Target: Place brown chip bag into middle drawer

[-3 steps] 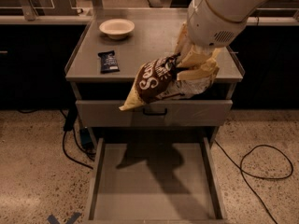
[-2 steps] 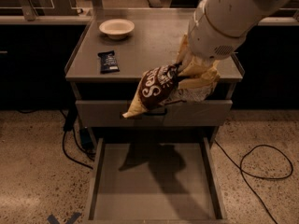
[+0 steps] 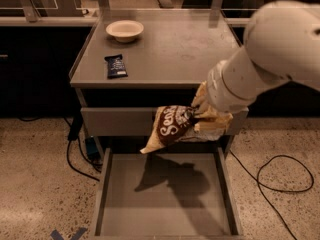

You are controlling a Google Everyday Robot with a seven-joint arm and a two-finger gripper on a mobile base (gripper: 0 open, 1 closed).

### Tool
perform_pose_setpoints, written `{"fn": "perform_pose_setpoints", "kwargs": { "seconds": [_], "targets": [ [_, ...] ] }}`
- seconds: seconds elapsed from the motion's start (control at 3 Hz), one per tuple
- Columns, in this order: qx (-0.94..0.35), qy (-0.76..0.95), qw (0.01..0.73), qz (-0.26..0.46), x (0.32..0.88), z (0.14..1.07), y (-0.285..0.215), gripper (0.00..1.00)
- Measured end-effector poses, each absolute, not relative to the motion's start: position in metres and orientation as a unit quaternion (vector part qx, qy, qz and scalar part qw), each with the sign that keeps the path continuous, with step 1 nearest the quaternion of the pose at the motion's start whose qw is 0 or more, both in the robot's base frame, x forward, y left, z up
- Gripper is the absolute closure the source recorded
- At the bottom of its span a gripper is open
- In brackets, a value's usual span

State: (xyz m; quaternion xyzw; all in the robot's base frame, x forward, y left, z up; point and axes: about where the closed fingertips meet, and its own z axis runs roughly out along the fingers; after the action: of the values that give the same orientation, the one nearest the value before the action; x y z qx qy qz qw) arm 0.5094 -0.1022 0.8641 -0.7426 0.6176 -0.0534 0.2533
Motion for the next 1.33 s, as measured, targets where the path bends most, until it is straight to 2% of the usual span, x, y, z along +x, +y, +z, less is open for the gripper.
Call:
{"fn": "perform_pose_setpoints", "kwargs": {
  "seconds": [0.33, 1.0, 1.33],
  "targets": [
    [-0.731, 0.623, 0.275, -0.032, 0.511, 0.793, -0.113, 1.0],
    [-0.723, 0.628, 0.287, -0.029, 0.506, 0.772, -0.107, 1.0],
    [-0.714, 0.634, 0.296, -0.004, 0.498, 0.693, -0.098, 1.0]
  ]
}}
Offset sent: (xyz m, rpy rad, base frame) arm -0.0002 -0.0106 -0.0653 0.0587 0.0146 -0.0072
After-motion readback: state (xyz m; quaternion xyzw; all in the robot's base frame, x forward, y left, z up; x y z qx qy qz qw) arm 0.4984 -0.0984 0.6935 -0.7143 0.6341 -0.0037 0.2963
